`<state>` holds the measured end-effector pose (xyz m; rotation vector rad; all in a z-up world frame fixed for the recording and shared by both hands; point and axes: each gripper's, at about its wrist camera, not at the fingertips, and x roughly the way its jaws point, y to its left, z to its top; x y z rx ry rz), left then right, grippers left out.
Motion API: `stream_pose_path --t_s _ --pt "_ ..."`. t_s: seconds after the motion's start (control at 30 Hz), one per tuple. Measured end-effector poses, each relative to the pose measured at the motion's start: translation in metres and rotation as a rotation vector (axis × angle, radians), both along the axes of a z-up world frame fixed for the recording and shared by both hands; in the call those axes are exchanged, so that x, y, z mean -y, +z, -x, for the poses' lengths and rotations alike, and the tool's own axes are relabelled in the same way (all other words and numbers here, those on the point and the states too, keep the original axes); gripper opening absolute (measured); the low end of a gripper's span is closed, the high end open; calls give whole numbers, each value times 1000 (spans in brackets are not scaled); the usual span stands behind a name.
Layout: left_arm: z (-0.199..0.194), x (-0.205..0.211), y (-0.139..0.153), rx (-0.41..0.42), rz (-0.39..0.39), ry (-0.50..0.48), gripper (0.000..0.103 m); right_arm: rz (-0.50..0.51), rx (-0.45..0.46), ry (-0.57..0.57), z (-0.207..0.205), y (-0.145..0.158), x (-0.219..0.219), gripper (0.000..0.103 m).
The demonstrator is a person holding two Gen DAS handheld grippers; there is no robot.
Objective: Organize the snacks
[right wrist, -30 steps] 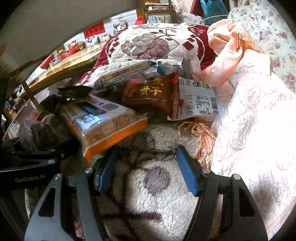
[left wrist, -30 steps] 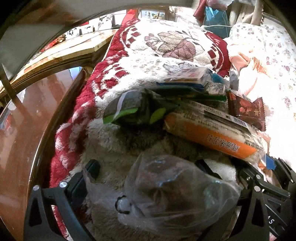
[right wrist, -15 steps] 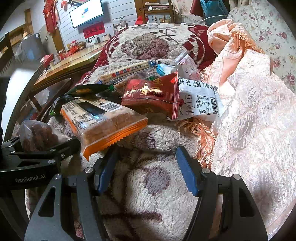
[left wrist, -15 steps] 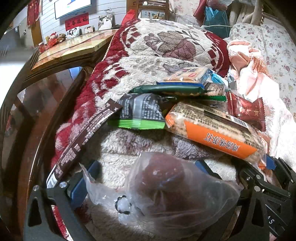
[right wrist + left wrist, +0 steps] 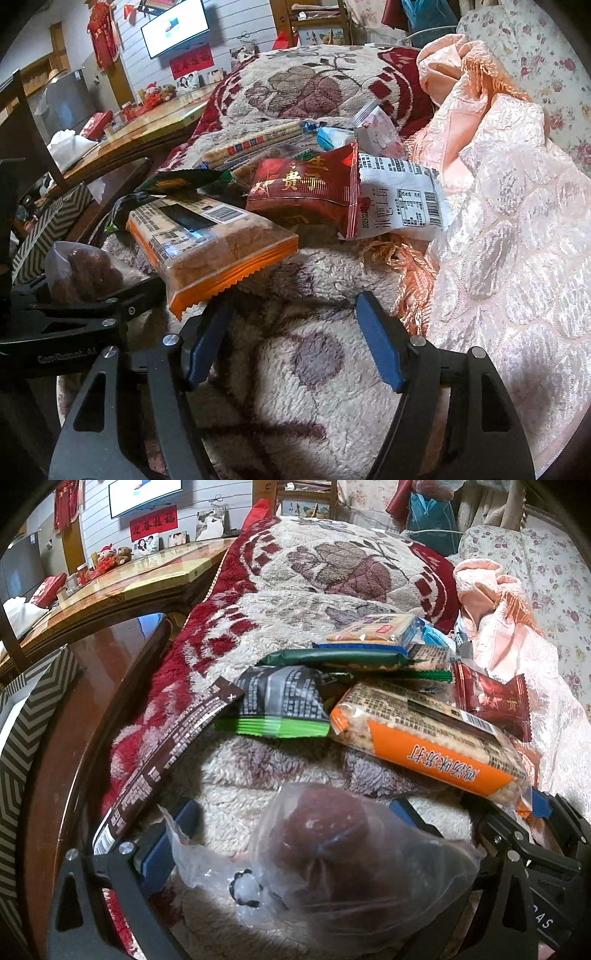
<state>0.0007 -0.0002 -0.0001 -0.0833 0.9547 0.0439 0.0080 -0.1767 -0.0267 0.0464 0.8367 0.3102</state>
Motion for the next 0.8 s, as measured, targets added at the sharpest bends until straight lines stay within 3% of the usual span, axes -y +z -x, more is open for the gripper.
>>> stream_pose_path --t_s 0.67,0.8 --pt "0 0 0 -2 0 -1 103 -1 -1 1 0 0 0 71" --pt "-2 -4 4 -33 2 -17 103 -7 -2 2 0 0 0 72"
